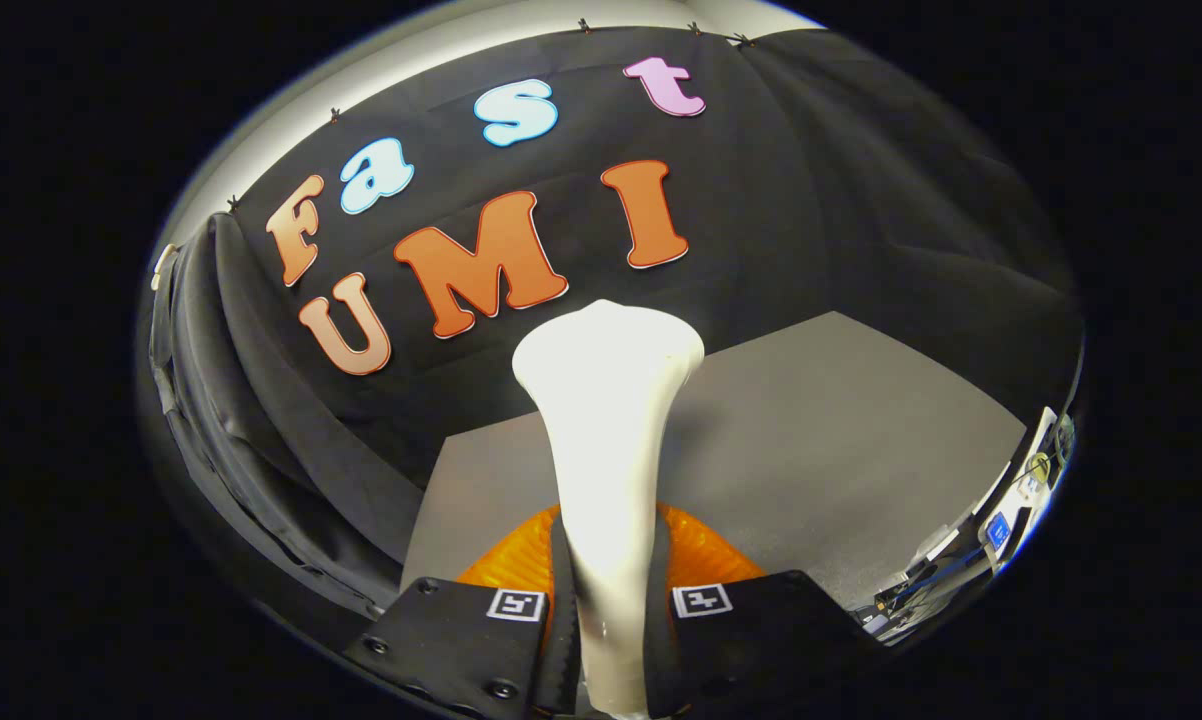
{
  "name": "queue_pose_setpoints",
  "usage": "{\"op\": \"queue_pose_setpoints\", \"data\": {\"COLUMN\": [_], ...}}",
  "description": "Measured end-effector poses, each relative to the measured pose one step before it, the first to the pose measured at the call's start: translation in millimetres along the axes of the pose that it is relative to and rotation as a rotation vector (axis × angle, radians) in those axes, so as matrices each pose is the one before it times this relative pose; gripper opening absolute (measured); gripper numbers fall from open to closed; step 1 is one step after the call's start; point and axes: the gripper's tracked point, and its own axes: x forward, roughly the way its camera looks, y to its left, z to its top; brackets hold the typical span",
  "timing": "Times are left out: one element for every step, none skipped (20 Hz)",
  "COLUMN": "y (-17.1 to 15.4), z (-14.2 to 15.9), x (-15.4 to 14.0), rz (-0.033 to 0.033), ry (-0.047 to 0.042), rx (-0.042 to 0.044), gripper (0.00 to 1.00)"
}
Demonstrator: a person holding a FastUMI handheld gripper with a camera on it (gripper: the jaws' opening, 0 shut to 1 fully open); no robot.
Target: Iron the clothes twice with a garment steamer, once on the left side and once on the right side.
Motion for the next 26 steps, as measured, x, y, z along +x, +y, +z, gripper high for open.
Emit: {"op": "queue_pose_setpoints", "data": {"y": [2.43, 2.20, 3.85, 4.96, 2.93, 4.98, 6.85, 7.30, 8.72, 10.47, 8.06, 6.46, 8.03, 9.18, 9.55, 8.96, 6.32, 4.28, 5.12, 6.17, 7.16, 8.18, 9.50, 9.79, 8.76, 8.14], "z": [4.05, 5.41, 6.63, 7.88, 8.26, 7.51, 8.89, 8.18, 7.58, 6.88, 5.03, 3.34, 3.05, 2.08, 0.96, 0.03, -2.54, -2.34, -1.01, -2.43, -2.64, -1.98, -1.23, -2.13, -2.31, -2.95], "x": [-10.14, -7.58, -8.75, -8.93, -8.19, -9.76, -9.92, -9.29, -9.17, -6.40, -6.95, -6.74, -7.86, -6.71, -5.60, -4.00, -5.91, -6.75, -4.94, -5.07, -7.19, -5.48, -6.96, -3.85, -4.38, -3.69], "rz": [-0.00376, -0.00719, -0.00416, -0.00809, -0.00680, -0.00572, 0.00015, 0.00841, 0.01111, 0.01087, 0.00822, 0.00815, 0.01428, 0.01644, 0.01858, 0.01777, 0.01407, 0.01240, 0.00898, 0.00989, 0.01313, 0.01398, 0.01485, 0.01351, 0.01080, 0.00697], "ry": [-0.02311, -0.02667, -0.02901, -0.02877, -0.03117, -0.03105, -0.02492, -0.02582, -0.02661, -0.02228, -0.01579, -0.01469, -0.01103, -0.01016, -0.00093, -0.00272, 0.00023, 0.00360, 0.00331, 0.00252, 0.00333, -0.00534, -0.00547, -0.00399, -0.00466, -0.00306], "rx": [-0.00820, -0.01018, -0.00880, -0.01418, -0.01449, -0.00793, -0.00978, -0.00056, 0.00229, -0.01165, -0.02048, -0.01125, -0.00017, 0.00641, 0.00356, 0.00674, 0.00113, -0.00200, 0.00150, 0.00239, 0.00481, 0.00283, -0.00380, -0.00806, -0.00554, -0.00289], "gripper": [0.33, 0.33, 0.33, 0.33, 0.32, 0.33, 0.33, 0.32, 0.32, 0.32, 0.32, 0.32, 0.32, 0.32, 0.32, 0.32, 0.32, 0.32, 0.32, 0.32, 0.32, 0.32, 0.32, 0.32, 0.32, 0.32]}}
